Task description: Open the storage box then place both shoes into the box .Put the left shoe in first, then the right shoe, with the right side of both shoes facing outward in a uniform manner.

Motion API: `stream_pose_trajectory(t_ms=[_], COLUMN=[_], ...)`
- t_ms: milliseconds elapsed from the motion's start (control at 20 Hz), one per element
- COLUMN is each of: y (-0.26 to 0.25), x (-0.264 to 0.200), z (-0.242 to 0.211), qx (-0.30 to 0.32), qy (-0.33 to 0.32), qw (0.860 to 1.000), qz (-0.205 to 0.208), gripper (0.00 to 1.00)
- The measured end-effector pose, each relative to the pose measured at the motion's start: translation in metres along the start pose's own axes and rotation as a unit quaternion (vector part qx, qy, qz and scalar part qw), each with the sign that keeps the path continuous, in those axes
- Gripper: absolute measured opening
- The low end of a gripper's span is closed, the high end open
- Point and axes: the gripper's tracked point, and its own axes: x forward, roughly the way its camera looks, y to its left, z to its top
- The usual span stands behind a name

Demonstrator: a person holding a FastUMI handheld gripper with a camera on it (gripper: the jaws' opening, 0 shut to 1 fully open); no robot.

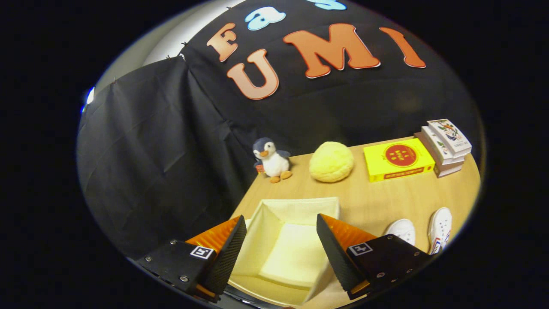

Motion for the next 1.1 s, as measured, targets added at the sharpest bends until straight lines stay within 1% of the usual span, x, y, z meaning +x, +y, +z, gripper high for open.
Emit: stream_pose_trajectory(t_ms=[150,350,450,600,700,800,1100], y=[-0.060,-0.142,-0.174,-0.209,-0.225,-0.235,-0.257], x=[-0.022,-0.054,-0.064,-0.074,-0.074,-0.068,-0.054], z=[-0.001,-0.006,-0.017,-0.042,-0.058,-0.076,-0.119], qx=[0.007,0.013,0.013,0.005,-0.004,-0.010,-0.018], qy=[-0.010,-0.020,-0.015,0.003,0.015,0.035,0.095], qw=[0.999,0.992,0.988,0.983,0.980,0.979,0.974], qz=[-0.047,-0.120,-0.152,-0.184,-0.197,-0.202,-0.203], gripper=[0.98,0.98,0.98,0.98,0.98,0.97,0.97])
